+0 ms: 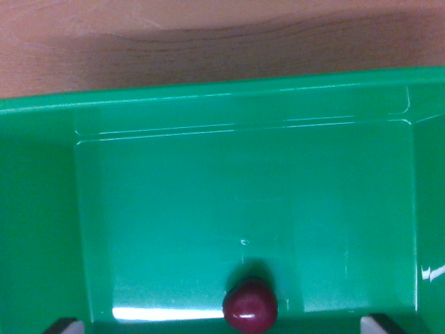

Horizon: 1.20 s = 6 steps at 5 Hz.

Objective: Pick fruit

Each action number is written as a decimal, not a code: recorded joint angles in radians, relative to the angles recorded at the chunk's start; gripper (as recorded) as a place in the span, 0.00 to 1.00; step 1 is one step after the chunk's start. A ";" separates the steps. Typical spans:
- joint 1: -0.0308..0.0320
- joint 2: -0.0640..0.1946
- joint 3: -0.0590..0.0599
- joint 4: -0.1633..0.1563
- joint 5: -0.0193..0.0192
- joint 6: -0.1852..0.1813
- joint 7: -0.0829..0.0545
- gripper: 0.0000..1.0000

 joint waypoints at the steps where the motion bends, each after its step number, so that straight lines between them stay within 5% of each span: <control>1: 0.0000 0.000 0.000 0.000 0.0000 0.000 0.000 0.00; 4: 0.0000 0.014 0.003 -0.078 -0.0042 -0.077 -0.004 0.00; 5: 0.0000 0.014 0.003 -0.078 -0.0042 -0.077 -0.004 0.00; 6: -0.0001 0.022 0.004 -0.118 -0.0064 -0.117 -0.007 0.00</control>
